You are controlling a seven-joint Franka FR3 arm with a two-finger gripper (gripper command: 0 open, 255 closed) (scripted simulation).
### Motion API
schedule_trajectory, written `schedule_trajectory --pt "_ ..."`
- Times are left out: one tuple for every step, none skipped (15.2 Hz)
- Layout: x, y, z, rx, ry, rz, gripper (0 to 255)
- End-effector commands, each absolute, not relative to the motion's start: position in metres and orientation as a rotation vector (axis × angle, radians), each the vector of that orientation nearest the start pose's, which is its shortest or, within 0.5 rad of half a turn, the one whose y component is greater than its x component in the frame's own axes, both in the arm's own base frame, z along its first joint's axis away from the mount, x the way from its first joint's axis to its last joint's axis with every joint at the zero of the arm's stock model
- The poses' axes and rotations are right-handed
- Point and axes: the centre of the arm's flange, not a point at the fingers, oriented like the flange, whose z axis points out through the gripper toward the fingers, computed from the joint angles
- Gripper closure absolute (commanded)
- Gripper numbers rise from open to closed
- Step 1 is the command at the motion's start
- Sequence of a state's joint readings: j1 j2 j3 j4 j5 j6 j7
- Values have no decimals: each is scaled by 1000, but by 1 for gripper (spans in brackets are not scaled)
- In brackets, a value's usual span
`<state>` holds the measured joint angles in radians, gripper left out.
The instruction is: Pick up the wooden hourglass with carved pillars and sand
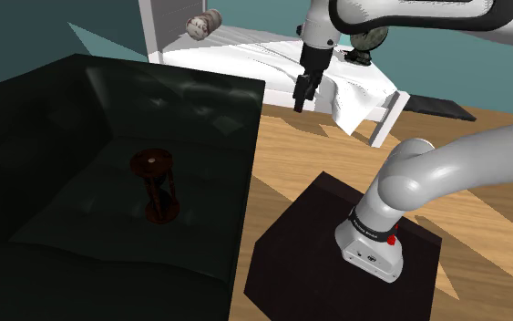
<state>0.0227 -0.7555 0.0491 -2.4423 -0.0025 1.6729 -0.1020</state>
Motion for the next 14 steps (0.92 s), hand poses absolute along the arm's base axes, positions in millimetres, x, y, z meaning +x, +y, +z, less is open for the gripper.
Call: schedule_trajectory --pt "320 26 549 -3167 -255 24 0" --pt "329 35 546 -3165 -269 23 0" --pt "338 44 543 -3164 -284 22 0" --pt "347 53 540 -3162 -298 21 0" --pt "356 62 538 -3160 -313 20 0" --pt "365 71 535 -3158 -327 19 0" --pt "374 80 532 -3156 -342 19 0" --pt "383 89 529 -3154 -356 18 0" --pt "391 99 527 -3152 -371 17 0" --pt "400 108 524 -3150 -385 16 0" --pt "409 118 521 -3147 -400 15 0" --pt "417 128 519 -3145 -414 14 0" --pt "425 137 516 -3143 -429 13 0" --pt "433 147 513 -3140 -443 12 0"
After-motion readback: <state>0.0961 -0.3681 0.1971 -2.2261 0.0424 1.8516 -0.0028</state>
